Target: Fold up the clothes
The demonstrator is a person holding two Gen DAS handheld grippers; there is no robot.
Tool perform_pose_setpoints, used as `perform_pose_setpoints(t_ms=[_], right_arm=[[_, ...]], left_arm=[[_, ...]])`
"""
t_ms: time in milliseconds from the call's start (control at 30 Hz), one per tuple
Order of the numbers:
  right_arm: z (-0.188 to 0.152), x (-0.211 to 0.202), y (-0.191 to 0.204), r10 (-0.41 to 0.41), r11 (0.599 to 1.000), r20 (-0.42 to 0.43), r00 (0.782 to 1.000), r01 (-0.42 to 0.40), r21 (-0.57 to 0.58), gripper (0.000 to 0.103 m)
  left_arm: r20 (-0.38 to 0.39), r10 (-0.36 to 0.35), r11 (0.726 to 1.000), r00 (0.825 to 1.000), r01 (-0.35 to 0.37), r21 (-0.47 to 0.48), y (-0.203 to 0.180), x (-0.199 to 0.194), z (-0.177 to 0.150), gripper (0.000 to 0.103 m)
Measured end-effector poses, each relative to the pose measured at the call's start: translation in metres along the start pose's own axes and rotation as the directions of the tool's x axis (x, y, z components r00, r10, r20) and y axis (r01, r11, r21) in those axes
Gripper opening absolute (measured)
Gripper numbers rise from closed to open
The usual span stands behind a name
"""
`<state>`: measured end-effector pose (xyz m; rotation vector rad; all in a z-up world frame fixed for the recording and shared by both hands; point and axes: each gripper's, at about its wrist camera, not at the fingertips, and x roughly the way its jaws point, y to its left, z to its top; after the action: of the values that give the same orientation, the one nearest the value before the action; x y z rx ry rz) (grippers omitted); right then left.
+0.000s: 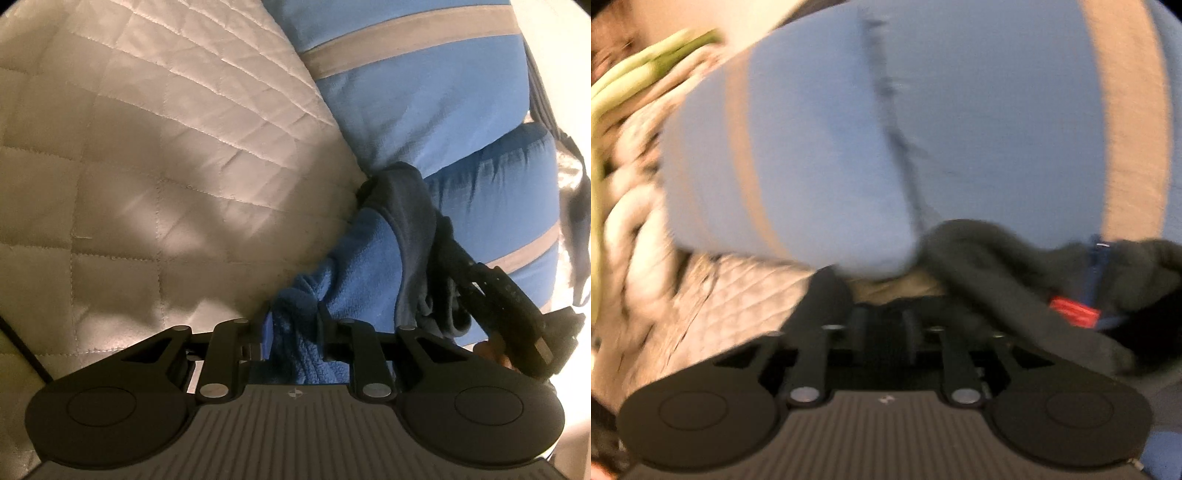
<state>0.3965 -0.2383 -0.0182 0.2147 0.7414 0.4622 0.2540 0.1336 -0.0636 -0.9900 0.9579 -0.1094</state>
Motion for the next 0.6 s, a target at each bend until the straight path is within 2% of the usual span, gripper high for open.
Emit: perform_pose_setpoints(t_ms=[167,233,333,367,400,467,600], right_arm=[[-0.015,0.009,0.055,0.003,0.973,0.014,1.0,0.0,-0.232,0.06],[-0.024,0.013,0.079,0.019,0.94,0.003,1.0,-0.017,-0.34,0.06],[-0.042,0.032,0.109,-0.022,0.864,-0.045,0.999,-0.003,-0.504,0.058],[-0.048,0.04,0.114,-0.049,0.836,-0.053,0.997,0.012,-0.549,0.03],[-0.05,0.042,0.112,-0.051,0.837,-0.06,0.997,0.01,-0.547,0.019],[-0.051,0.044,0.103,-0.038,0.857,-0.071,0.997,-0.004,-0.516,0.014],[-0.05,0.033,0.091,0.0,0.906,-0.042,0.999,-0.017,-0.423,0.013]], left_arm=[[-0.001,0.003,1.0,1.0,-0.003,-0.002,0.002,0.002,-0.001,0.019],[-0.001,0.003,1.0,1.0,-0.003,-0.003,0.002,0.002,-0.001,0.019],[-0.002,0.004,1.0,1.0,-0.004,-0.005,0.003,0.003,-0.001,0.019],[-0.002,0.001,1.0,1.0,-0.001,-0.008,0.003,0.003,-0.001,0.019],[-0.003,-0.002,1.0,1.0,0.002,-0.013,0.004,0.003,-0.002,0.019],[-0.001,-0.01,1.0,1.0,0.01,-0.018,0.005,0.003,-0.002,0.019],[0.006,-0.024,1.0,1.0,0.024,-0.006,0.001,0.0,-0.002,0.019]])
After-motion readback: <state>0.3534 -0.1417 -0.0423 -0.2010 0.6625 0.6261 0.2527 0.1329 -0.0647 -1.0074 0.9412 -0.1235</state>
